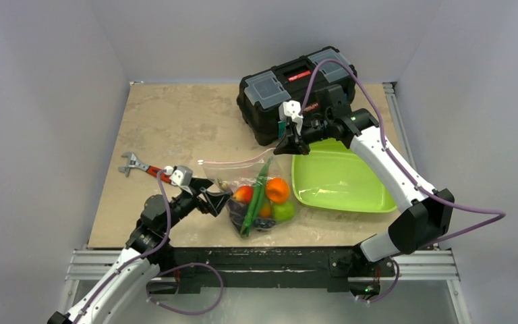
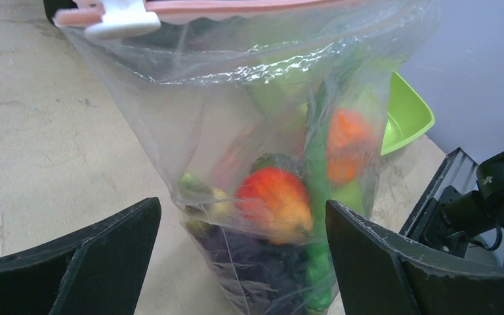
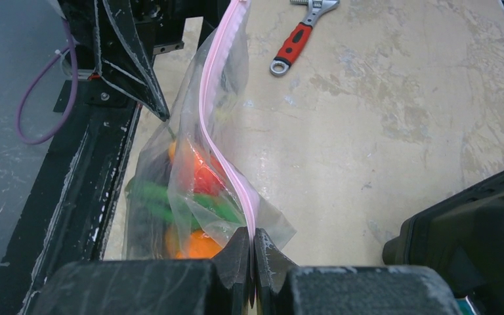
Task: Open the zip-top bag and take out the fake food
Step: Pick up the zipper food storage bag at the center of the board.
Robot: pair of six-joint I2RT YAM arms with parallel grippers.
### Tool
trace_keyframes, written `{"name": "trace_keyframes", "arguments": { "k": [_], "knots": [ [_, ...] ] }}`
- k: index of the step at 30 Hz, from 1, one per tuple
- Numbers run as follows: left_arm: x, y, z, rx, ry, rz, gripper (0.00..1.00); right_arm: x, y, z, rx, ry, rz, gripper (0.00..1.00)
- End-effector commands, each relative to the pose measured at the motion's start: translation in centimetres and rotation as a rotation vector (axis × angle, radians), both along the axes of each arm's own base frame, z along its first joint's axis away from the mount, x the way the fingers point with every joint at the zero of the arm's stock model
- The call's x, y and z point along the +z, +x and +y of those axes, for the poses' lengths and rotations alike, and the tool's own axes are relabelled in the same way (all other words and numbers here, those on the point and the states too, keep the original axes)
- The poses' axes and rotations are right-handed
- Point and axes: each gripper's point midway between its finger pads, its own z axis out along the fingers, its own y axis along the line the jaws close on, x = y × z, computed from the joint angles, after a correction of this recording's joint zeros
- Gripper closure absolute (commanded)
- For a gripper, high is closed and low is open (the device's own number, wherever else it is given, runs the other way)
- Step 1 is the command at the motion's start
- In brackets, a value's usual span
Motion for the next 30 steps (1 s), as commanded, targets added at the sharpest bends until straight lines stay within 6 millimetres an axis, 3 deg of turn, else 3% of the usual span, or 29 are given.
{"name": "trace_keyframes", "arguments": {
  "k": [1,7,13,20,24,26,30],
  "knots": [
    [2.5,0.5,-0.5,-0.022,-0.028,-0.161,0.05,1.8,-1.4,0.0,0.042,0.044,-0.034,1.00],
    [2.5,1.0,-0.3,-0.001,-0.008,-0.171,0.09,2.0,-1.6,0.1,0.050,0.051,-0.032,1.00],
    [5.4,0.8,-0.1,0.008,-0.078,-0.283,0.19,1.8,-1.7,0.2,0.060,0.055,-0.023,1.00],
    [6.0,1.2,-1.1,-0.028,-0.117,-0.292,0.52,2.0,-1.9,0.1,0.064,0.058,-0.029,1.00],
    [6.3,0.9,-1.6,-0.062,-0.120,-0.292,0.87,1.8,-1.7,-0.1,0.051,0.045,-0.038,1.00],
    [6.9,0.8,-1.5,-0.061,-0.120,-0.302,1.00,1.7,-1.4,-0.2,0.034,0.030,-0.051,1.00],
    [8.6,0.5,-1.2,-0.055,-0.101,-0.328,1.00,2.3,-0.7,-0.2,0.017,-0.032,-0.074,0.85]
  ]
}}
